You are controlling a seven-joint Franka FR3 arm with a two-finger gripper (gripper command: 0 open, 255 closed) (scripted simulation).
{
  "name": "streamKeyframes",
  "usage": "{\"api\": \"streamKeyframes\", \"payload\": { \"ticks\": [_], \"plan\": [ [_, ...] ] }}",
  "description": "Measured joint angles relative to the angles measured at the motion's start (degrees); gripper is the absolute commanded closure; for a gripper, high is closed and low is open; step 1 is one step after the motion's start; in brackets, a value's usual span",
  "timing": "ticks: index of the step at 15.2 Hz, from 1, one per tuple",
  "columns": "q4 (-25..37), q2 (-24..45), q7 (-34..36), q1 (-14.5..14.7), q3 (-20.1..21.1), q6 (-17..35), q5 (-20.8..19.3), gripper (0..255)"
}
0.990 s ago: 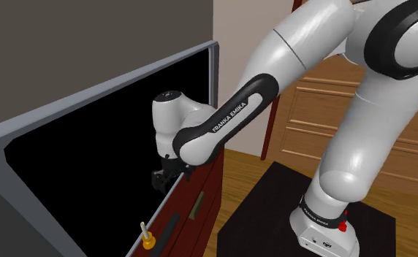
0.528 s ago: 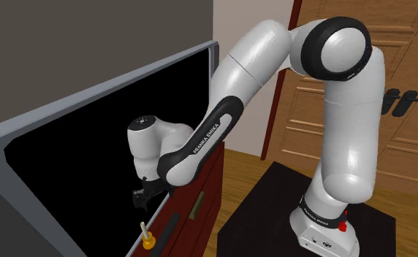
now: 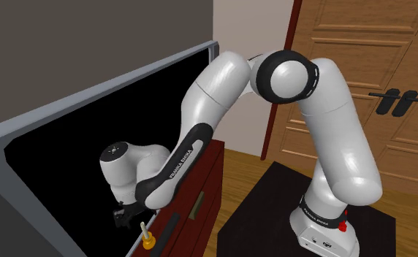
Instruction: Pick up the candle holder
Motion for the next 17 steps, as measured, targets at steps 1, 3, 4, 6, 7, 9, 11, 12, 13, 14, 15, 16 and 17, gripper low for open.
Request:
{"api": "streamKeyframes", "payload": {
  "ticks": [1, 3, 4, 6, 7, 9, 11, 12, 13, 14, 15, 16, 17],
  "plan": [
    [0.5, 1.2, 0.6, 0.5, -0.4, 0.1, -0.5, 0],
    [0.9, 1.8, 1.1, 1.1, -0.6, 0.2, -1.5, 0],
    [1.4, 1.9, 1.4, 1.3, -0.7, -0.5, -1.8, 0],
    [1.7, 2.0, 1.6, 1.5, -0.8, -1.2, -2.6, 0],
    [0.8, 2.7, 1.4, 0.9, -0.8, 1.1, -2.6, 0],
    [1.1, 2.4, 1.7, 1.5, -0.9, 2.2, -3.4, 255],
    [0.8, 3.1, 1.8, 1.3, -0.8, 5.2, -3.7, 255],
    [1.1, 4.0, 1.7, 1.2, -0.7, 5.6, -3.7, 255],
    [1.1, 5.6, 2.1, 1.1, -1.6, 6.4, -4.0, 255],
    [0.6, 6.3, 2.2, 0.7, -2.2, 6.8, -4.1, 255],
    [0.4, 6.5, 2.4, 0.6, -2.4, 7.2, -4.2, 255],
    [0.4, 6.5, 2.5, 0.6, -2.5, 7.5, -4.3, 255],
    [0.5, 6.7, 2.5, 0.6, -2.6, 7.5, -4.3, 255]
  ]
}}
